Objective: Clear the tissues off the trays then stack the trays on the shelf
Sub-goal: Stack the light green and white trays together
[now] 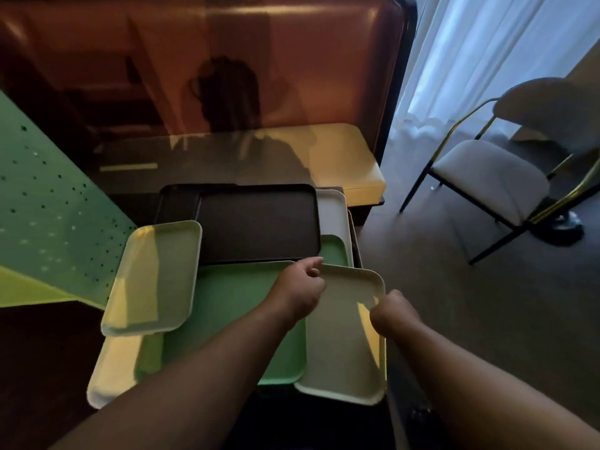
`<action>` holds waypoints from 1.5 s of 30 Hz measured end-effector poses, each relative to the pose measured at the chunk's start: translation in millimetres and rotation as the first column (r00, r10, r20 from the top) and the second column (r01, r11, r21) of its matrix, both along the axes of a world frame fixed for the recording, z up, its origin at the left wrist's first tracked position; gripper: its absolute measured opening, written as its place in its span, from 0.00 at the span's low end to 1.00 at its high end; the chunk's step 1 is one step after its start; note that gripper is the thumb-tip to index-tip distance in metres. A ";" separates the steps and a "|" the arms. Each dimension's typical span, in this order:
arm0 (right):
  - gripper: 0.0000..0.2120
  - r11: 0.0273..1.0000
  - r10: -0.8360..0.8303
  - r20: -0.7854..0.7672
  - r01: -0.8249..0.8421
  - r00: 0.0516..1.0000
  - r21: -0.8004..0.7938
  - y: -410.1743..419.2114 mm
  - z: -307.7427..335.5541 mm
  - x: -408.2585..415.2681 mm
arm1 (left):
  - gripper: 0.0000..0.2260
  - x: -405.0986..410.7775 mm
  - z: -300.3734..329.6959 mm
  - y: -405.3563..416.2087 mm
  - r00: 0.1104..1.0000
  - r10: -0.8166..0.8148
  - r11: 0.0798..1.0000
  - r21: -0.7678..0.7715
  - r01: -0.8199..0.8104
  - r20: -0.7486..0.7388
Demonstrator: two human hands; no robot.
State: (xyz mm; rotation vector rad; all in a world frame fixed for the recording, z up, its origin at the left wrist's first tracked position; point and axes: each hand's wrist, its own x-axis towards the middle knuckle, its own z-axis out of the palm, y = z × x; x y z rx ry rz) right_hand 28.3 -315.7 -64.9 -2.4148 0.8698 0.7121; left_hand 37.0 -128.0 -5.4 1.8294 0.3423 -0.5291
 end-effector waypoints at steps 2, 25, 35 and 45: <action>0.15 0.999 0.027 0.035 -0.028 0.999 0.019 -5.5 -1.8 2.4 | 0.26 0.1 0.5 -8.6 1.000 0.025 0.999 0.021 -0.025 -0.009; 0.11 0.813 0.098 0.332 -0.268 0.938 0.517 108.1 93.7 33.2 | 0.12 -27.0 19.7 102.3 0.824 0.510 0.803 0.209 -0.559 0.246; 0.17 0.836 0.203 0.362 -0.354 0.910 0.419 286.7 36.4 -6.2 | 0.26 -67.7 4.5 265.9 0.843 0.524 0.800 0.268 -0.537 0.123; 0.13 0.895 0.166 0.382 -0.302 0.909 0.328 335.1 15.4 -7.1 | 0.38 -75.3 -12.6 284.7 0.981 0.050 0.900 0.418 -0.126 0.187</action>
